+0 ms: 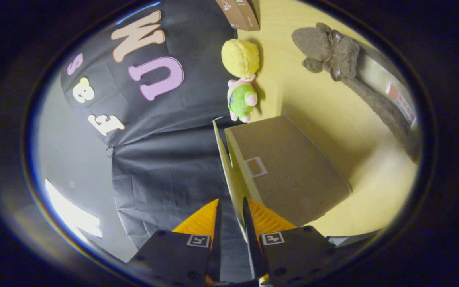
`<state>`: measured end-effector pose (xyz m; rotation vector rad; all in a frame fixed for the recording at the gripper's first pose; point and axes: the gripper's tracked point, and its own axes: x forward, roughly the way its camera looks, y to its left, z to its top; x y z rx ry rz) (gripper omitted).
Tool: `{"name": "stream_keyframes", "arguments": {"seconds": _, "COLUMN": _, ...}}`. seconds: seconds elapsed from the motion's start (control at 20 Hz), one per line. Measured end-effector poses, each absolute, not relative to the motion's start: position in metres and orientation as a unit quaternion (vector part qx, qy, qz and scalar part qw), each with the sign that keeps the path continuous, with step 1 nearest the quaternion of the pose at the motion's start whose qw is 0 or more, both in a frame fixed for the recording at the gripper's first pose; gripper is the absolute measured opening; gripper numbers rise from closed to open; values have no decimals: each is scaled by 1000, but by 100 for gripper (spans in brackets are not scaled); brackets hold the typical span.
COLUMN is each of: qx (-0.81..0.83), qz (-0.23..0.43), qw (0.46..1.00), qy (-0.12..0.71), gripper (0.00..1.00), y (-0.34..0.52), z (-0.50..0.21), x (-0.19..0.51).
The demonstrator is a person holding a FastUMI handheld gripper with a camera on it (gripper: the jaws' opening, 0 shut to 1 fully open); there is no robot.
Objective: Open the storage box then place both shoes into the box .Put the left shoe in first, then the right shoe, with the right side of both shoes facing outward in a uniform manner.
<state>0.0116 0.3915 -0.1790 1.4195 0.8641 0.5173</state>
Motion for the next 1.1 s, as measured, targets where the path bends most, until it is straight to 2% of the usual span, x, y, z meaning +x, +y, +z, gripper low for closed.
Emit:
{"name": "stream_keyframes", "arguments": {"seconds": 0.05, "qx": 615, "qz": 216, "qw": 660, "qy": 375, "gripper": 33, "y": 392, "z": -184, "x": 21}}
{"name": "stream_keyframes", "arguments": {"seconds": 0.1, "qx": 607, "qz": 221, "qw": 667, "qy": 370, "gripper": 10, "y": 386, "z": -177, "x": 17}}
{"name": "stream_keyframes", "arguments": {"seconds": 0.15, "qx": 597, "qz": 224, "qw": 677, "qy": 367, "gripper": 12, "y": 388, "z": -173, "x": 18}}
{"name": "stream_keyframes", "arguments": {"seconds": 0.6, "qx": 414, "qz": 306, "qw": 795, "qy": 322, "gripper": 9, "y": 443, "z": -88, "x": 14}}
{"name": "stream_keyframes", "arguments": {"seconds": 0.85, "qx": 365, "qz": 370, "qw": 793, "qy": 317, "gripper": 11, "y": 514, "z": -61, "x": 13}}
{"name": "stream_keyframes", "arguments": {"seconds": 1.1, "qx": 368, "qz": 408, "qw": 763, "qy": 340, "gripper": 15, "y": 587, "z": -113, "x": 41}}
